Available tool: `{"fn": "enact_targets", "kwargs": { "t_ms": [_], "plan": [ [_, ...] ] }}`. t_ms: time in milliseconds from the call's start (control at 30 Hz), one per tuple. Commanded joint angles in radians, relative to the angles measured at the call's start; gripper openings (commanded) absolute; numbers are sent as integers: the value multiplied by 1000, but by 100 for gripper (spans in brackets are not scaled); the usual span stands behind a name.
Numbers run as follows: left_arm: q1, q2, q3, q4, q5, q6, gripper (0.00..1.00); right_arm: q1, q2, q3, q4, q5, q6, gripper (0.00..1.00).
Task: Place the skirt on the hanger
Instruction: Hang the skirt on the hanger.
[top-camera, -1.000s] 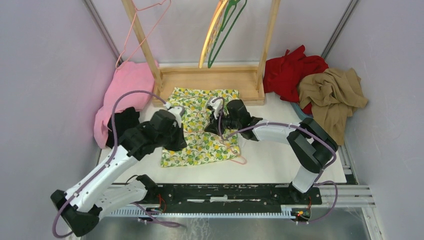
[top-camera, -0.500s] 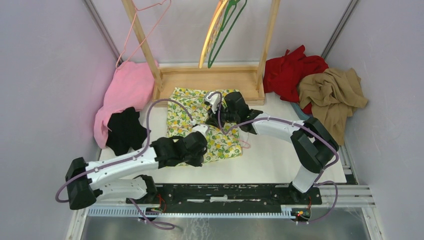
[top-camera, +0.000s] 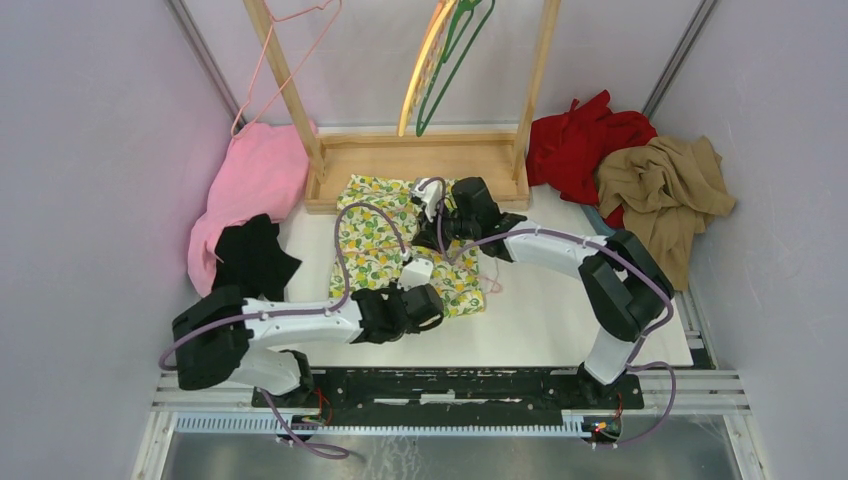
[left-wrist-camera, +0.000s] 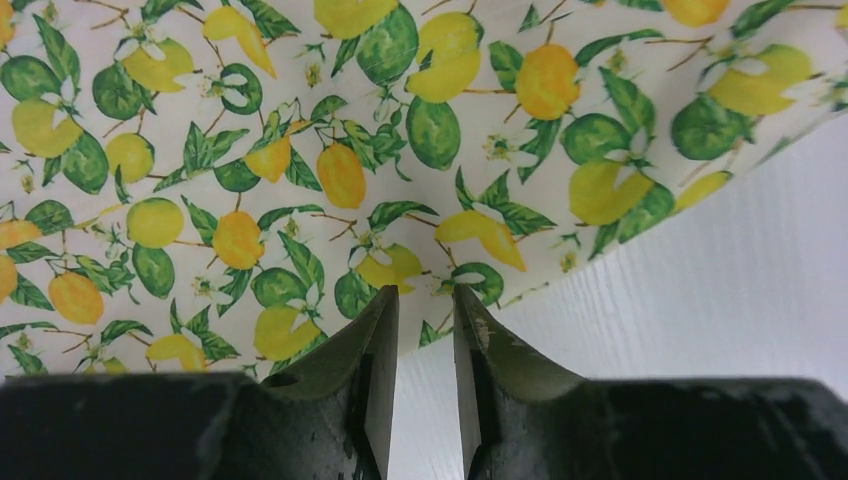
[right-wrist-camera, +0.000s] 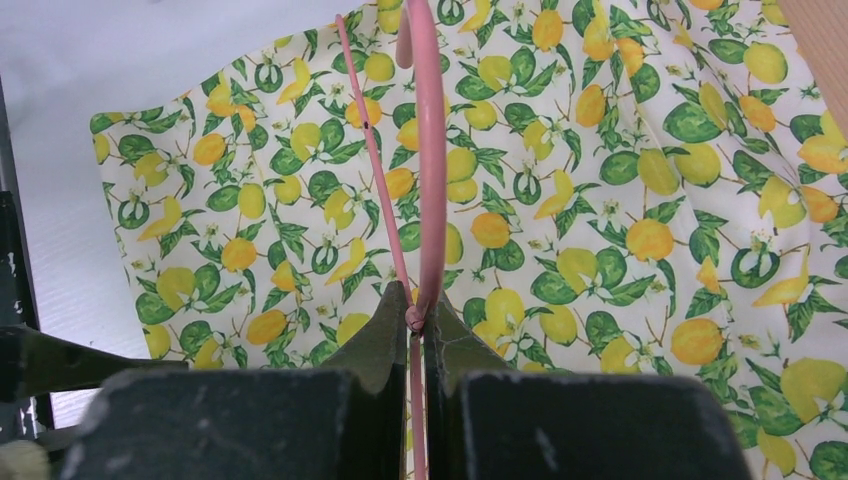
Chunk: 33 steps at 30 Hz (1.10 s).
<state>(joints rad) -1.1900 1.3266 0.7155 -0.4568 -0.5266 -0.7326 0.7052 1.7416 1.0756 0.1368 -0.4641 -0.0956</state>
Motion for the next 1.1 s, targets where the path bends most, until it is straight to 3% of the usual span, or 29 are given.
{"fn": "enact_targets", "kwargs": {
  "t_ms": [0, 267, 567, 1067],
  "plan": [
    [-6, 94, -35, 164, -98, -28, 33, -14, 45, 47, -78, 13, -51, 1],
    [-9, 286, -56, 216, -90, -102, 18, -29, 62, 93, -100, 25, -104, 1],
    [-57, 291, -148, 209, -55, -197, 14, -48, 105, 191, -185, 54, -167, 1],
    [-134, 10, -256, 24, 25, -447, 18, -64, 85, 165, -155, 104, -171, 1]
  ]
}}
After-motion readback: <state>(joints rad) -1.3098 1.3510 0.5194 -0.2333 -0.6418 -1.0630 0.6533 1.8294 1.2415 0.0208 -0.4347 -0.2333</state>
